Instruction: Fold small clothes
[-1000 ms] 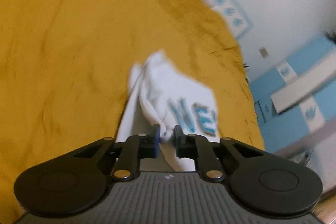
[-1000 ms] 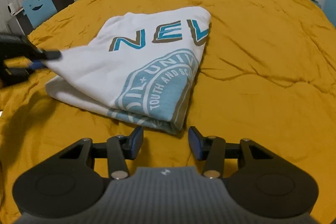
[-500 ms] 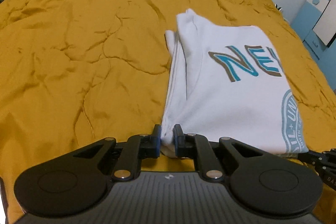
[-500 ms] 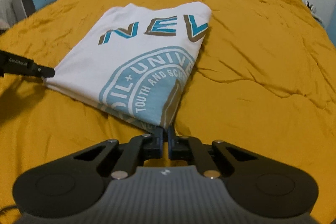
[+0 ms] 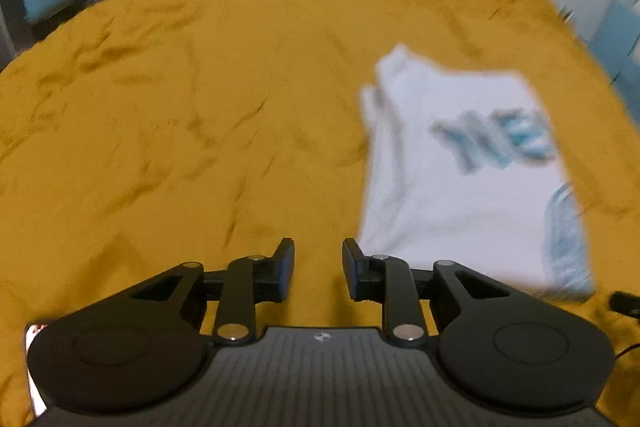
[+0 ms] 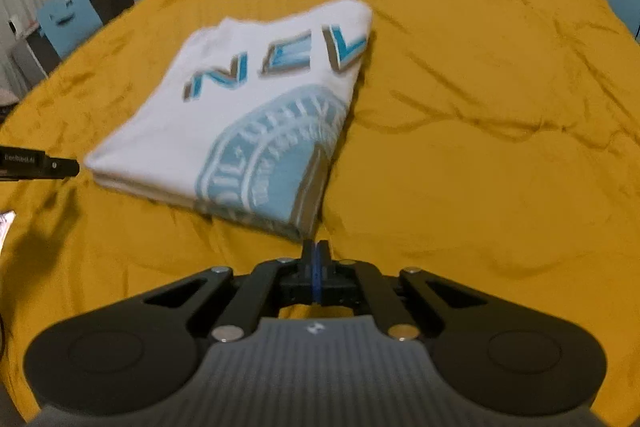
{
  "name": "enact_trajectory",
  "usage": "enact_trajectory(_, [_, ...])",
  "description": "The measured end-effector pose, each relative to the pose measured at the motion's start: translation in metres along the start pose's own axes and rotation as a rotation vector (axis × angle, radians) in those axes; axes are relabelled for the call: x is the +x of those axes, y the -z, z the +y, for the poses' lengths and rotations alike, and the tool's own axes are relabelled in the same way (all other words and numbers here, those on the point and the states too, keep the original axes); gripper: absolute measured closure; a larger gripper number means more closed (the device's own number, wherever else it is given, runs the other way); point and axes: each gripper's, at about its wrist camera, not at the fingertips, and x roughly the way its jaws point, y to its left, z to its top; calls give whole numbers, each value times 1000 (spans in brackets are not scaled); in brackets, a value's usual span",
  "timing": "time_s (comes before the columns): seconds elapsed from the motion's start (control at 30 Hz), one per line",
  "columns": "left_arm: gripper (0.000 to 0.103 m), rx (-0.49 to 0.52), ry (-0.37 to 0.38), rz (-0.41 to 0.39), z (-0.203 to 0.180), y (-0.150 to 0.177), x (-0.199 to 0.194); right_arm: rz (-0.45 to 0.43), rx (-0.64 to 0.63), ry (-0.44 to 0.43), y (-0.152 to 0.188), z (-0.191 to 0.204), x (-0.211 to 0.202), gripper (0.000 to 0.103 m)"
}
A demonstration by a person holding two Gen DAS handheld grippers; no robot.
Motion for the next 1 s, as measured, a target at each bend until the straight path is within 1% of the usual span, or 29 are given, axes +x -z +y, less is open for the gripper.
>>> enact_trajectory(0.07, [74, -16, 80, -48, -4, -8, -6, -43, 22, -6, -11, -1, -3, 103])
enact_trajectory(0.17, [74, 20, 133, -91, -20, -17, -2, -82, 73, -25, -27, -1, 1, 103])
enact_trajectory(0.23, [74, 25, 163, -88, -30, -21, 11, -115, 90, -37, -36, 1, 9, 103])
enact_trajectory(0.3, [74, 17, 157, -78, -35, -20, 26, -136, 94, -50, -43, 3, 17, 103])
enact_trajectory(0.37, [74, 9, 147, -61, -35, -14, 41, -153, 70, -56, -47, 8, 31, 103])
enact_trajectory(0.43, [77, 11, 138, -30, -34, -8, 55, -133, 47, -32, -47, 11, 47, 103])
enact_trajectory(0.5, [77, 30, 86, 4, -32, -1, 70, -97, 33, -5, -42, 11, 68, 103])
enact_trajectory(0.6, [77, 48, 81, 38, -28, 8, 90, -86, -34, 41, -26, 14, 93, 103])
enact_trajectory(0.73, [77, 44, 79, 47, -29, 7, 94, -75, -9, 42, -28, 11, 99, 103])
enact_trajectory(0.83, [77, 7, 112, 14, -23, 2, 82, -82, 66, 1, -38, 2, 85, 103])
enact_trajectory(0.93, [77, -25, 152, -70, -20, -10, 61, -157, 75, -1, -51, -2, 66, 100])
enact_trajectory(1.0, [77, -54, 191, -117, -18, -22, 56, -184, 81, -26, -61, -2, 63, 100])
